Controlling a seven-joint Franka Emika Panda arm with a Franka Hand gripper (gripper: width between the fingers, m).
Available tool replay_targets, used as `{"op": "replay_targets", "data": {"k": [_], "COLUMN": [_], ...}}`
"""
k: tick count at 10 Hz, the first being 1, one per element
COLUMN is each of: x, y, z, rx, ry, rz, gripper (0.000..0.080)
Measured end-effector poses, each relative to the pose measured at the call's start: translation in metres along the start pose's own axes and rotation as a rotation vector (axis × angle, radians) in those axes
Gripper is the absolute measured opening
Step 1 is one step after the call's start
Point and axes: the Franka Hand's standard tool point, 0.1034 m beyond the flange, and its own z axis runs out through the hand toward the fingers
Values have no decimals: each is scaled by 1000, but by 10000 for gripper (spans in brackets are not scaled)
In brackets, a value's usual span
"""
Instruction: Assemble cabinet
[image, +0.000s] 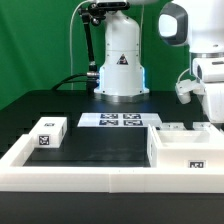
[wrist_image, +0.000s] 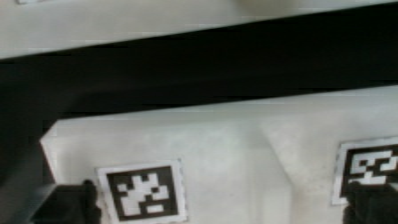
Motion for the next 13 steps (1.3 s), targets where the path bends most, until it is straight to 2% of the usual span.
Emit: {"op": "replay_targets", "data": {"k": [2,3,4,10,11,12,13], "x": [-1,-2,-3,-3,-5,-4,-6], "y": [-1,-2,-2,-1,-1,-2,-1], "z": [1,2,2,1,-7,-20,-31], "rx": [3,6,4,1,-5,-27,-31], "ry": [-1,-2,-1,0,-7,-11,-25], "rz": [1,3,5,5,6,16,14], "gripper": [257,257,82,68,69,69,69]}}
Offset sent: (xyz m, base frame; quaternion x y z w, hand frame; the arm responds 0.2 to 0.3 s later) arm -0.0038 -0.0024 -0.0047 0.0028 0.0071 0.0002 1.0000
